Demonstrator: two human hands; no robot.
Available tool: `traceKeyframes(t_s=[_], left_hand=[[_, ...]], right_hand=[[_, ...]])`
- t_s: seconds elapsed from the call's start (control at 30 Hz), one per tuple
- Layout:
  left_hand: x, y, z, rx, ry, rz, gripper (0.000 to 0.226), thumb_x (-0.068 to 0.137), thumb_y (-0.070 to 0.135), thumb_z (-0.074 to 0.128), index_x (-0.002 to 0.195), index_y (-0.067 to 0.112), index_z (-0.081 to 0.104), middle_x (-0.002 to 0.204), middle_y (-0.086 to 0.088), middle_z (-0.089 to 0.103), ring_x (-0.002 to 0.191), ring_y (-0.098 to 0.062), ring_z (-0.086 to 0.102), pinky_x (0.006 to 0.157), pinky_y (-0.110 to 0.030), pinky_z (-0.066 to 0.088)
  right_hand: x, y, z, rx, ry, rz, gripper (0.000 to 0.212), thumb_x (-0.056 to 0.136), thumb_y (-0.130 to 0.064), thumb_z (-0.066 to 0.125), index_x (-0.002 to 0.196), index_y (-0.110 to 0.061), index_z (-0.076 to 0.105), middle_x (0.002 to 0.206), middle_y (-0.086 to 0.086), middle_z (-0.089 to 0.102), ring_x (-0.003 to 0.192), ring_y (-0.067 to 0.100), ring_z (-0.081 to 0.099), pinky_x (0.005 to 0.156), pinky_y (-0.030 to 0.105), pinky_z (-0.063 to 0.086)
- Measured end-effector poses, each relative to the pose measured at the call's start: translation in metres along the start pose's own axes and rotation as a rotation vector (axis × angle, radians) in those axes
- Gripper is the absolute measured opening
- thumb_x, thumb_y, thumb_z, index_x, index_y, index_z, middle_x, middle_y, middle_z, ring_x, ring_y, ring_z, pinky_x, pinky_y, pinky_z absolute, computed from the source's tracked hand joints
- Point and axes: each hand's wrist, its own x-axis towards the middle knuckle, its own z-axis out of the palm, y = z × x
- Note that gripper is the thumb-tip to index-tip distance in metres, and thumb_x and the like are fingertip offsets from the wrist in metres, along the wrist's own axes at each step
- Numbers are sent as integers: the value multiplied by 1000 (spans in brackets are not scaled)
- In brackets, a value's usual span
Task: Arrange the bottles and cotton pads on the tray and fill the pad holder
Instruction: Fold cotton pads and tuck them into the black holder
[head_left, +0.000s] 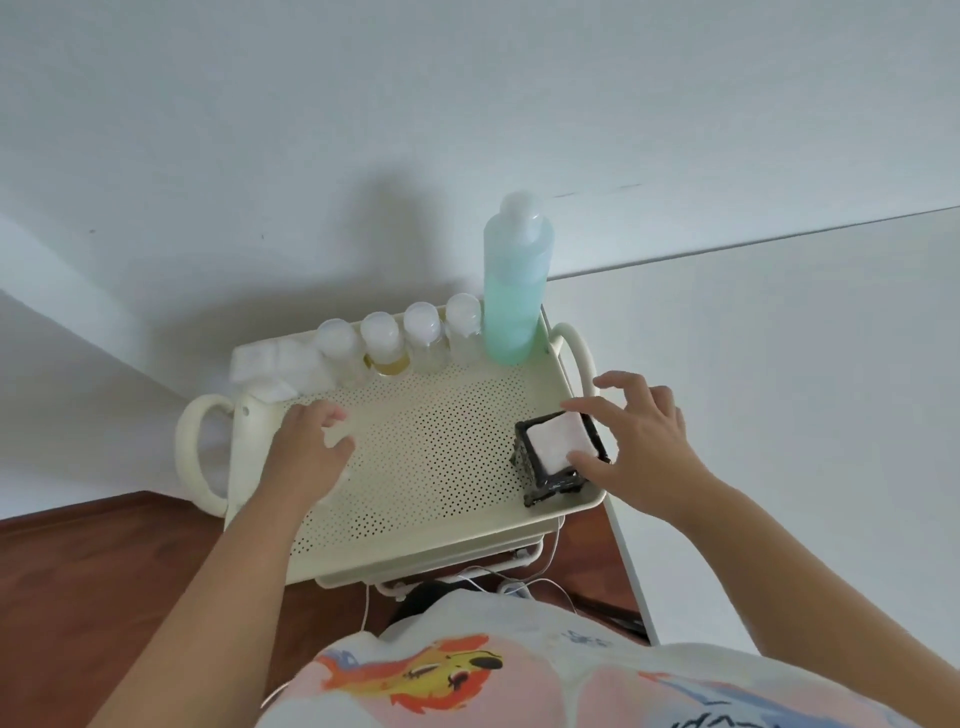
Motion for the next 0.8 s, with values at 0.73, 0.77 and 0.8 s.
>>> traceKeyframes(t_s=[0.73, 0.77, 0.8], left_hand=[[-8, -46, 35, 139, -7, -137, 18, 88, 10, 63, 104, 7, 54, 105, -10, 52, 87, -25, 54, 76, -34, 43], [-8, -44, 35, 101, -16, -157, 21, 86, 10, 65, 105, 9, 54, 102, -7, 55, 89, -25, 55, 75, -32, 42], [-8, -41, 34, 45, -32, -184, 23, 85, 10, 67, 103, 12, 53, 98, -3, 58, 91, -24, 56, 74, -32, 42]], right_hand=[[7, 1, 7, -64, 28, 12, 10, 81, -48, 61, 87, -54, 66, 143, -14, 35, 121, 20, 21, 98, 43, 23], [7, 2, 5, -33, 54, 3, 11, 79, -47, 62, 89, -53, 64, 141, -16, 37, 121, 21, 23, 96, 41, 23], [7, 4, 3, -5, 67, -6, 17, 77, -46, 64, 92, -53, 61, 139, -19, 38, 119, 21, 24, 94, 39, 24]])
